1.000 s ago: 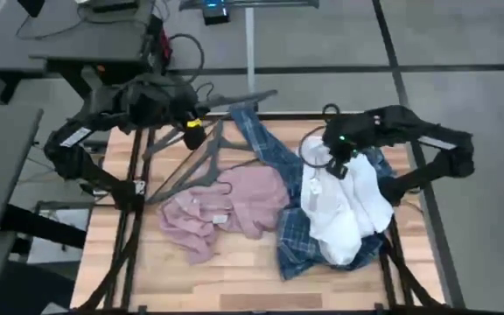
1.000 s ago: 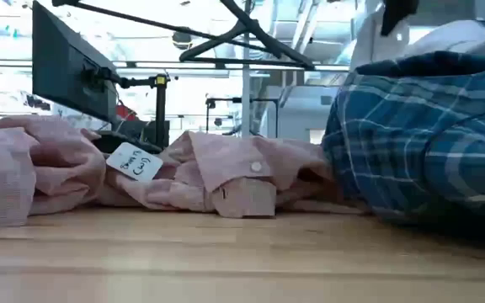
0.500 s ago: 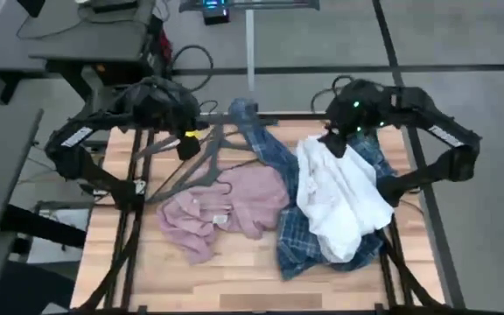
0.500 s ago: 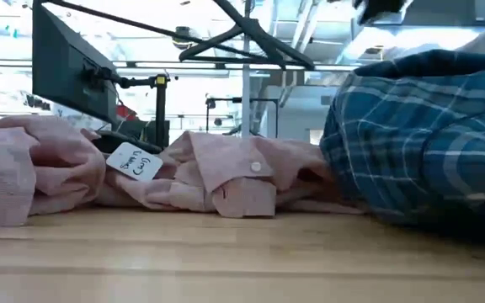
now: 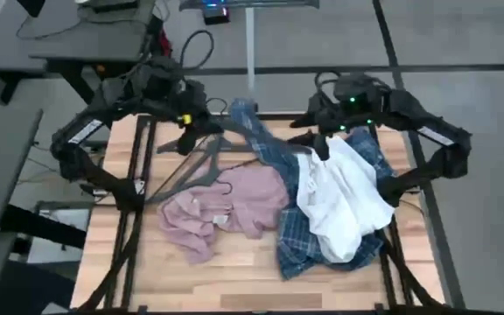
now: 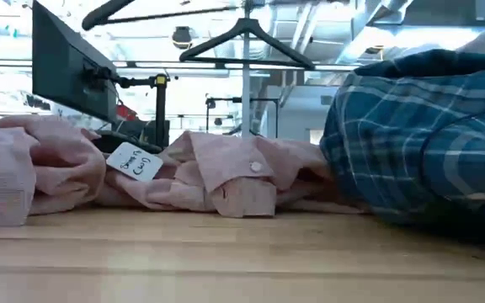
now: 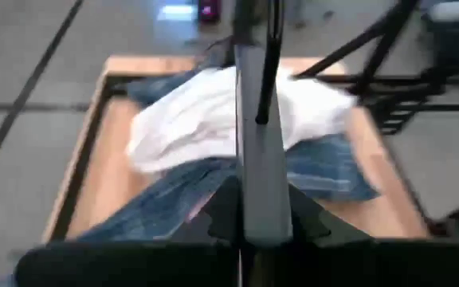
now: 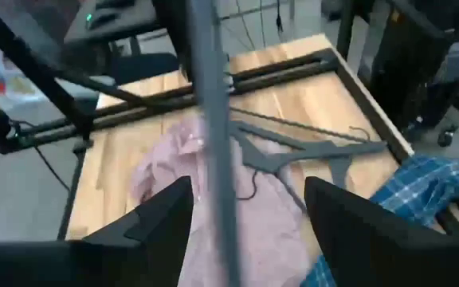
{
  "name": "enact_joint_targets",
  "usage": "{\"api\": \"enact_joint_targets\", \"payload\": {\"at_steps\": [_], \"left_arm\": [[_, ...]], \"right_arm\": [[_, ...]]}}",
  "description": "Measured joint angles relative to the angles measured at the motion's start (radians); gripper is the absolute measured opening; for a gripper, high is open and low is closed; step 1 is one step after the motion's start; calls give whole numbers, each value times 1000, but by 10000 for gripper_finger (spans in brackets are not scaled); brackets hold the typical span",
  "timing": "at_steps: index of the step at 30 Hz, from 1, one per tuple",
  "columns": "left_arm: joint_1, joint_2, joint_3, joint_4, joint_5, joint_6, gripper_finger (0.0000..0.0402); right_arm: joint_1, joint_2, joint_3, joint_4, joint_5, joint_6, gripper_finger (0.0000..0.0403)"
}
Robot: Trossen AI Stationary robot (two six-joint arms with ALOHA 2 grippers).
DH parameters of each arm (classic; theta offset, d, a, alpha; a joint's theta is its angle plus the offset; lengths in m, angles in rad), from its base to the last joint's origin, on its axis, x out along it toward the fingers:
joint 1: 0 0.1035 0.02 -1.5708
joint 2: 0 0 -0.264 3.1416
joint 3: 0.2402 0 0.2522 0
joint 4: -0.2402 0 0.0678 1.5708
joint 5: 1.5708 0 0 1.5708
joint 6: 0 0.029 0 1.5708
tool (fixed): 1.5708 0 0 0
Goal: Hang clothes
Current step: Hang the hanger on the hanger rack
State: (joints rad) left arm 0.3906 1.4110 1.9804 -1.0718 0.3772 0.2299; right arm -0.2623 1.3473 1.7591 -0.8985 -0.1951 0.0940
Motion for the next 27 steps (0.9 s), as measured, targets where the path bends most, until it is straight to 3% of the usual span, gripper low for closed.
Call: {"api": "enact_joint_targets", "payload": {"at_steps": [14,19,24,27], "left_arm": [[10,-20,0,33,-7,13,26],[11,-20,0,39,-5,14,26],[10,-20,0,39,-17,13,26],[12,-19,0,38,-25,3,39]], "right_arm": [[0,37,0,-50,-12,20,211],[-3,46,1,-82,-13,2,150],[-3,67,0,-112,-13,-58,38],[-7,62,0,-105,-13,-82,20]]}}
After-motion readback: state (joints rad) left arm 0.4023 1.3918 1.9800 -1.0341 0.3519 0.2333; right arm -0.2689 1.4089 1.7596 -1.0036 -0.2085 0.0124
